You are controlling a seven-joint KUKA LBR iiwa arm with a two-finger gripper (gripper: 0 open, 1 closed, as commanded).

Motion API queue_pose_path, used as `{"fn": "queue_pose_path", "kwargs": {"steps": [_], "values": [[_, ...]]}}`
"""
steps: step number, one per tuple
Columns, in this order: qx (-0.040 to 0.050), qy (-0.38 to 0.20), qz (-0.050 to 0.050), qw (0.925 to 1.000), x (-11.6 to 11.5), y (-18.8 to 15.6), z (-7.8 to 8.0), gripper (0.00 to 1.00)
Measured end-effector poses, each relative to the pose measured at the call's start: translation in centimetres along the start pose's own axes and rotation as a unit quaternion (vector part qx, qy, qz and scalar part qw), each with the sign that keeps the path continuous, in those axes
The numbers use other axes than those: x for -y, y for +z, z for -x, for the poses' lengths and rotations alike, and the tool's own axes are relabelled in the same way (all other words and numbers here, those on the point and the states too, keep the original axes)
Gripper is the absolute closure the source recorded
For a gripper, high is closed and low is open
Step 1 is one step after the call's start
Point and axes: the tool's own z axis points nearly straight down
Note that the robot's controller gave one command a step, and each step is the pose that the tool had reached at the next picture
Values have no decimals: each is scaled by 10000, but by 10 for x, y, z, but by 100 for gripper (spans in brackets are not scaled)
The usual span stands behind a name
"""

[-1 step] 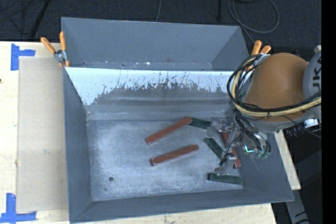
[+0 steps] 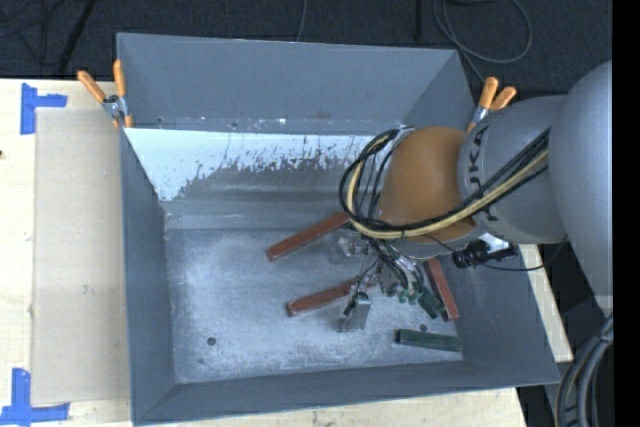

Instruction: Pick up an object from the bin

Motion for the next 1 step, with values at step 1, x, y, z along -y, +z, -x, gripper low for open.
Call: {"fn": "queue_pose_path", "kwargs": {"steps": [1], "values": [[33,-1093,-6,9940,-43,-4,1,0]]}}
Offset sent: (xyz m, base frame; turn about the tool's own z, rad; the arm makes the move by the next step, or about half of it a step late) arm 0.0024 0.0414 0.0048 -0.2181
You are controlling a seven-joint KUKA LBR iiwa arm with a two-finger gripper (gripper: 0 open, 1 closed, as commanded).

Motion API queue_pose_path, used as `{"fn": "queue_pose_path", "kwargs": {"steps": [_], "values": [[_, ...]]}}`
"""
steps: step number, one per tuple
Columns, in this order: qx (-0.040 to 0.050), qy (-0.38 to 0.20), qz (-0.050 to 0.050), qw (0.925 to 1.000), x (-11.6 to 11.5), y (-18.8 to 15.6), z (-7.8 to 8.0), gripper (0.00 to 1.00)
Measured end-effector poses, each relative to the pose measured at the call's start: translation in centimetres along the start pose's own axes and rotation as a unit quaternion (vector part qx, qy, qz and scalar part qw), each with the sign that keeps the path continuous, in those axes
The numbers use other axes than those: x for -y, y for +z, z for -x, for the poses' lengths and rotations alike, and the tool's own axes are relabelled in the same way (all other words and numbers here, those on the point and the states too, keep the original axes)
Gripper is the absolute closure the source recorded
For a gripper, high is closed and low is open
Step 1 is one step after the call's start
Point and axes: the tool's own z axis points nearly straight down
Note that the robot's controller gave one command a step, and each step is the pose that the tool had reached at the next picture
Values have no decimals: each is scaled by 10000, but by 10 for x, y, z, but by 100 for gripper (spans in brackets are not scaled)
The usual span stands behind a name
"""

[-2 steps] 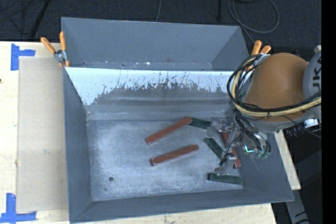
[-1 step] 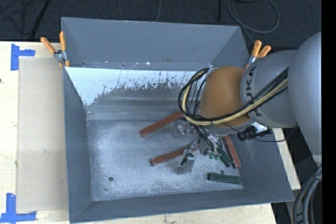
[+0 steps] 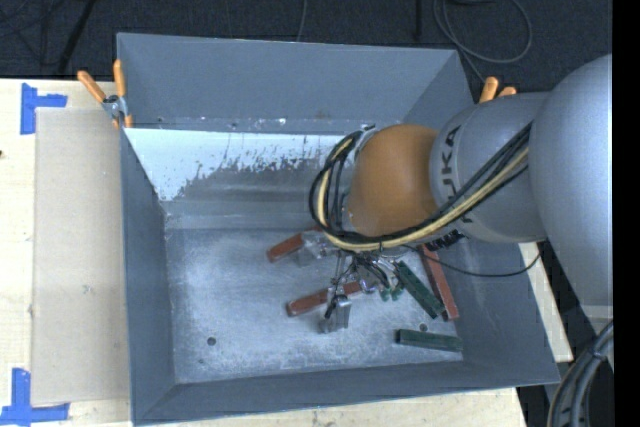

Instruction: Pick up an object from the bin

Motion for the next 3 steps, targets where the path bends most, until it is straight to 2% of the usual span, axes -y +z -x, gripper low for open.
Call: {"fn": "queue_pose_path", "kwargs": {"steps": [1,2,3], "values": [[-2,-2,-6,10000,1,0,0,100],[-5,-4,-6,10000,1,0,0,0],[-5,-7,-6,10000,1,0,0,100]]}}
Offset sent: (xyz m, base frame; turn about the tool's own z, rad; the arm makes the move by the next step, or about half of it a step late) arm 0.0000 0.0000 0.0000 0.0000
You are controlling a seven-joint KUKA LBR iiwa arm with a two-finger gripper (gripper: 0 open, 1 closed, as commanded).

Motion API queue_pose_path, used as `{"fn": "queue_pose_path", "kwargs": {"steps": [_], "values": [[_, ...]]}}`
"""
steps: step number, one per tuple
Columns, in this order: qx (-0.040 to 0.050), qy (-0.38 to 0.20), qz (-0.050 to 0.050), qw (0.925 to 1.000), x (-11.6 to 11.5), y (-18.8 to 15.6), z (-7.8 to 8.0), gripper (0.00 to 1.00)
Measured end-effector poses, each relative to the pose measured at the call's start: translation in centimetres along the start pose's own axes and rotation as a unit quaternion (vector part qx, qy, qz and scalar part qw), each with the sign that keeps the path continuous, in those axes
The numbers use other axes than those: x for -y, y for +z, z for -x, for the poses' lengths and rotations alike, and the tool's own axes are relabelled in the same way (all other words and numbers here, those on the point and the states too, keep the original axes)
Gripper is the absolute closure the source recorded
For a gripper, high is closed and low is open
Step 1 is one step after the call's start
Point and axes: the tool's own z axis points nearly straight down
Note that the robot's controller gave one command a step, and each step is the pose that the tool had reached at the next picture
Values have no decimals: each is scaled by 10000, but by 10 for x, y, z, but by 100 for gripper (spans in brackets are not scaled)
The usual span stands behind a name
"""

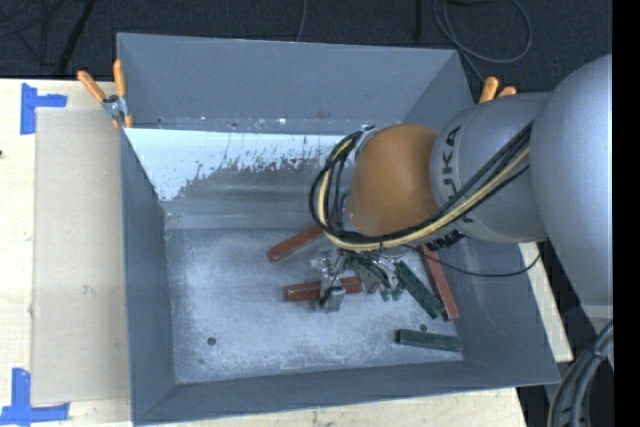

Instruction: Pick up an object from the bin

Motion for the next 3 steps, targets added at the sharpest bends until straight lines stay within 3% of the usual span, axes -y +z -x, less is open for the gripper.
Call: {"fn": "queue_pose_path", "kwargs": {"steps": [1,2,3], "values": [[0,-1,-1,10000,0,0,0,0],[0,-5,-1,10000,0,0,0,100],[-1,-7,-1,10000,0,0,0,0]]}}
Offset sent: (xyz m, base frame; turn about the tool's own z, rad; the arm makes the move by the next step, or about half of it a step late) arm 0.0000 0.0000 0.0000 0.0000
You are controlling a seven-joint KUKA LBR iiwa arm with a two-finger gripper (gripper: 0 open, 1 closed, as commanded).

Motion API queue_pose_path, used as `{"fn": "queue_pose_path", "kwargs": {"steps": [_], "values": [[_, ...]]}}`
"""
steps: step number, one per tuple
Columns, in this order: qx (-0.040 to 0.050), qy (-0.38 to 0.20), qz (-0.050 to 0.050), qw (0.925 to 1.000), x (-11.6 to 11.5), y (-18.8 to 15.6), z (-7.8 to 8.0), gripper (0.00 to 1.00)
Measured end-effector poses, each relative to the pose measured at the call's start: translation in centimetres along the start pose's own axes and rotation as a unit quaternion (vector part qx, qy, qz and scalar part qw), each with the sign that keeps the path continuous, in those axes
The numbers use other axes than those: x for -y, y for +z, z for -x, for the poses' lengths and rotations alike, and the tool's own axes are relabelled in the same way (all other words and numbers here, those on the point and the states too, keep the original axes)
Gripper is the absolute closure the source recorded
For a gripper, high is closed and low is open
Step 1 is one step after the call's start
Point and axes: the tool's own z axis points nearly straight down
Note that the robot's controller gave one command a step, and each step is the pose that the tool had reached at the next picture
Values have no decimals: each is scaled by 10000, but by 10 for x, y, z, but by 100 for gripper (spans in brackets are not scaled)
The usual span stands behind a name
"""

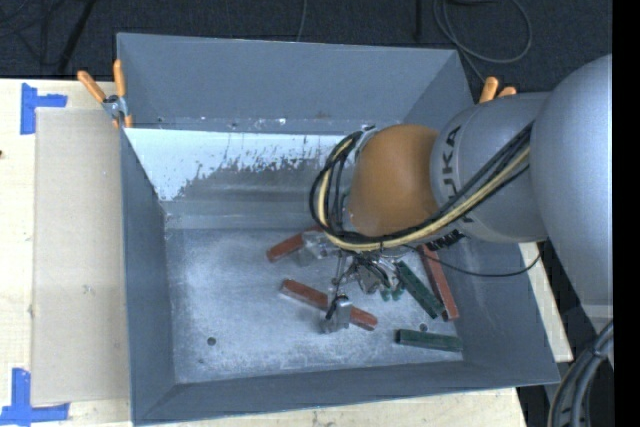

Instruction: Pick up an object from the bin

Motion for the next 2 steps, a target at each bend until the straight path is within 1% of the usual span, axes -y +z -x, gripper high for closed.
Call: {"fn": "queue_pose_path", "kwargs": {"steps": [1,2], "values": [[0,-3,0,10000,0,0,0,100],[34,-1269,-9,9919,21,-154,3,100]]}}
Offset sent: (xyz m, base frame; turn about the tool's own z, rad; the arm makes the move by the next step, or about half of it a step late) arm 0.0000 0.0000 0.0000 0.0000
